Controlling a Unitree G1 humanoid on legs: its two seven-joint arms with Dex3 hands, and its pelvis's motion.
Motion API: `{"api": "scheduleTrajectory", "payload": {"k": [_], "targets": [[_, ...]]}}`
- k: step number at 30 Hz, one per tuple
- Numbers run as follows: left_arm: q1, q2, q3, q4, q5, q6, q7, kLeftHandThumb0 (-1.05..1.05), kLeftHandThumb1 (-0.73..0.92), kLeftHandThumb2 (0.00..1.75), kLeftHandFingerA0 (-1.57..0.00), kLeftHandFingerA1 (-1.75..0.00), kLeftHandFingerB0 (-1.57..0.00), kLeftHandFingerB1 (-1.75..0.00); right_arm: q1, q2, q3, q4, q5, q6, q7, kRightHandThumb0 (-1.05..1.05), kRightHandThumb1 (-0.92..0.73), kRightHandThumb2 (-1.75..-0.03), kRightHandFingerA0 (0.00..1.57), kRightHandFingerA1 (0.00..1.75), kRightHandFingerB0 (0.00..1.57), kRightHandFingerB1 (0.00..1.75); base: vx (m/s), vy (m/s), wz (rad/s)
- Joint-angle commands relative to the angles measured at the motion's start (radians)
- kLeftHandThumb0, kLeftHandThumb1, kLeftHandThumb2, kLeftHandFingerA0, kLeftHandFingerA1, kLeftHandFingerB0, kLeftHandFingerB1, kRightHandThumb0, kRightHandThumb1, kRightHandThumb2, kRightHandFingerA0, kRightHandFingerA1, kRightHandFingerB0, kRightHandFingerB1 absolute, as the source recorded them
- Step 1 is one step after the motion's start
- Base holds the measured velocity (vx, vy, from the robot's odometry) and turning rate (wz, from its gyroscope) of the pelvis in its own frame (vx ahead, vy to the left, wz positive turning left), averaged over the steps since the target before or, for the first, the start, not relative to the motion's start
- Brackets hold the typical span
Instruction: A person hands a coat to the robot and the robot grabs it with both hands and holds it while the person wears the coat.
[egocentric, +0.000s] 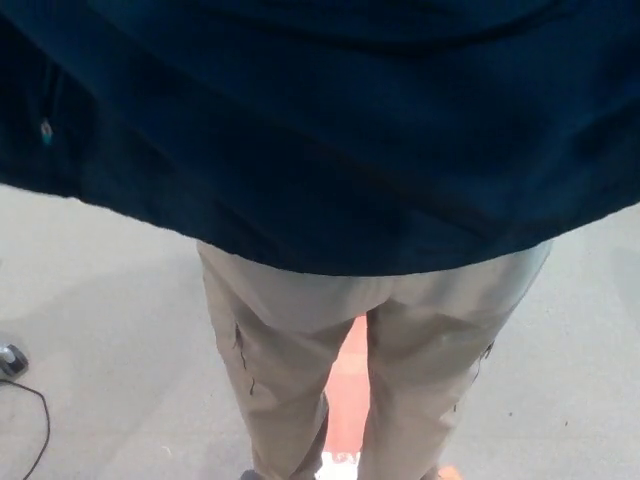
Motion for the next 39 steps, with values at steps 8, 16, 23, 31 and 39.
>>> {"api": "scheduleTrajectory", "payload": {"k": [8,16,23,31,39], "targets": [[0.004,0.052,0.057,0.008,-0.032,0.005,0.013,-0.50,0.77,0.65,-1.02,-1.75,-0.74,-1.74,-0.004,-0.036,-0.034,0.007,0.030,0.055,0.022,-0.57,-0.86,-0.65,1.04,1.71,0.86,1.42,0.00,0.000,0.00],[0.015,-0.016,0.266,0.003,-0.228,0.045,-0.265,-1.05,0.71,0.98,0.00,-0.17,0.00,-0.04,0.013,-0.032,-0.172,-0.006,0.139,-0.015,0.200,-0.90,-0.79,-0.84,0.00,0.00,0.00,0.00,0.00,0.000,0.00],[0.144,0.055,0.335,-0.127,-0.207,0.012,-0.079,-1.01,0.92,1.17,0.00,-0.20,0.00,-0.05,0.093,-0.074,-0.269,-0.112,0.192,-0.193,0.005,-1.05,-0.81,-1.18,0.00,0.20,0.00,0.05,0.00,0.000,0.00],[0.793,0.186,0.610,-0.925,-0.309,0.016,-0.091,-0.86,0.87,1.13,0.00,-0.10,0.00,-0.06,0.599,-0.172,-0.488,-0.716,0.397,-0.368,0.103,-0.97,-0.81,-1.12,0.00,0.05,0.00,0.04,0.00,0.000,0.00],[1.436,0.043,0.982,-1.563,-0.343,0.029,-0.191,-0.85,0.85,1.10,0.00,-0.05,-0.02,-0.07,1.194,-0.124,-0.725,-1.359,0.386,-0.374,0.079,-0.69,-0.78,-1.15,0.00,0.26,0.00,0.23,0.00,0.000,0.00]]}}
